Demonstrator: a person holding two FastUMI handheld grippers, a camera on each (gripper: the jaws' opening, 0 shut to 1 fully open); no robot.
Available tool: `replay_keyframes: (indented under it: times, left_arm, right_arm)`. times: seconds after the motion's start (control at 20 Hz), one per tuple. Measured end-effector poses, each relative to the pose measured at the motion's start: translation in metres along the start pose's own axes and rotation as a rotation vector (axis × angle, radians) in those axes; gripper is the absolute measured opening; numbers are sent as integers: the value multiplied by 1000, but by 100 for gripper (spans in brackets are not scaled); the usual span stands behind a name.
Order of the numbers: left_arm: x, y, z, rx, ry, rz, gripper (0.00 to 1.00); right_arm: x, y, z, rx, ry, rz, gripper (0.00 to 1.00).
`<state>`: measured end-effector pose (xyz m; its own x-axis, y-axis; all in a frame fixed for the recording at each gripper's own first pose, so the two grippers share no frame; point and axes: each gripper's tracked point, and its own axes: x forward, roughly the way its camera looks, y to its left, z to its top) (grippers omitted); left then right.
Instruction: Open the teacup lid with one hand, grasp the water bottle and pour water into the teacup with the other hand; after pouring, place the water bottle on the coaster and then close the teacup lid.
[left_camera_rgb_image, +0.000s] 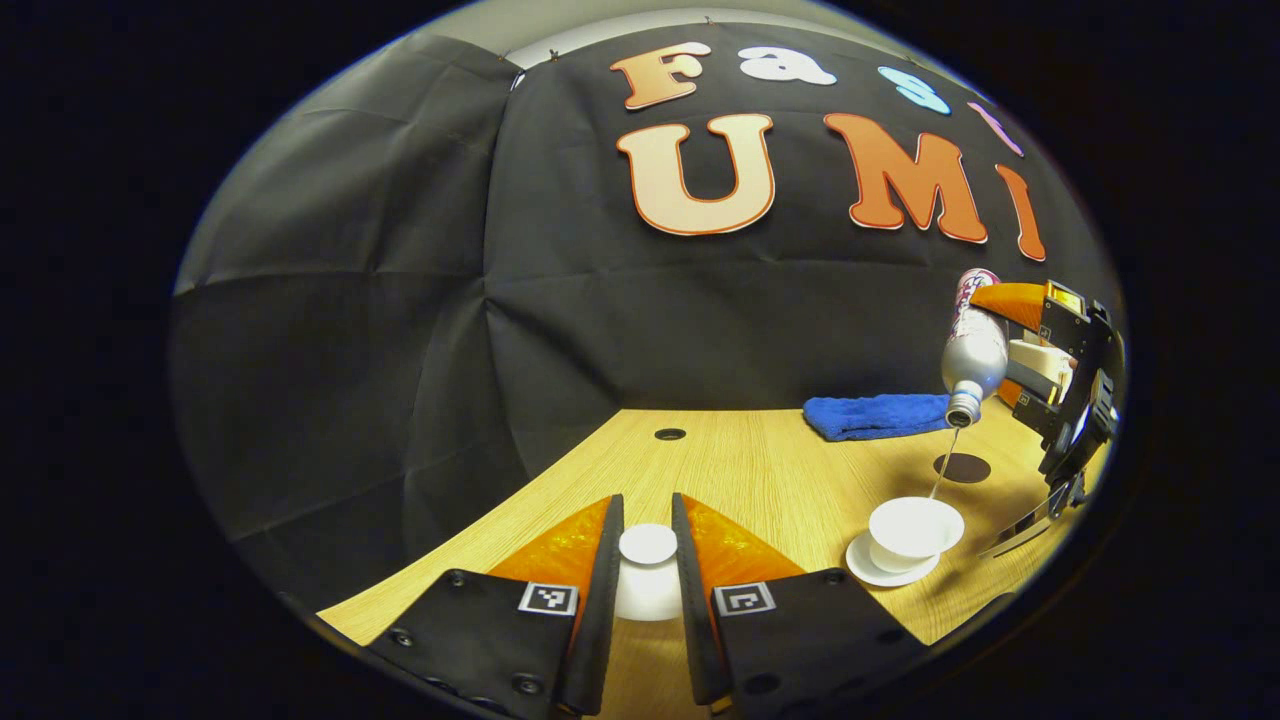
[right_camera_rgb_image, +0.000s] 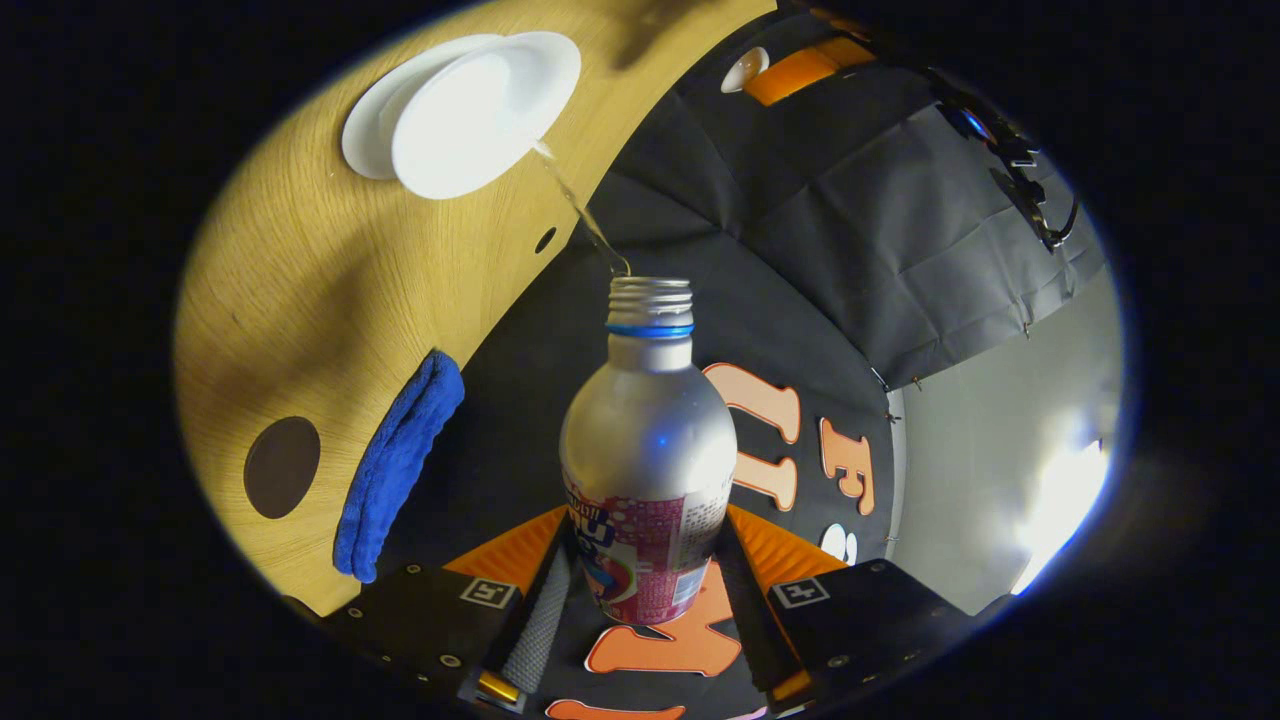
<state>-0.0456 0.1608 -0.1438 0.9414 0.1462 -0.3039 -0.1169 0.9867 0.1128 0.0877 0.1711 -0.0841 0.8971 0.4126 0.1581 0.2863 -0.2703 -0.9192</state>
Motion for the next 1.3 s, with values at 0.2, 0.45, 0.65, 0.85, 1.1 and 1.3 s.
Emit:
replay_keyframes:
  times: [0.2,0.45,0.65,0.85,1.1,1.3]
  left_arm:
    - [2,-6,0,20,-14,7,36]
    - [1,-16,2,1,-18,-9,36]
    - [2,-22,3,12,-27,-11,35]
    - [1,-30,9,0,-35,-25,36]
    - [-1,-42,20,-10,-64,-44,36]
    - [0,-56,24,-5,-68,-67,36]
  right_arm:
    - [-12,-4,9,45,-17,-52,78]
    - [-16,16,19,88,-12,-2,77]
    - [-22,37,24,333,25,109,78]
    - [-27,44,28,459,54,137,78]
    - [-38,59,19,789,178,203,78]
    - [-40,60,2,1078,257,237,78]
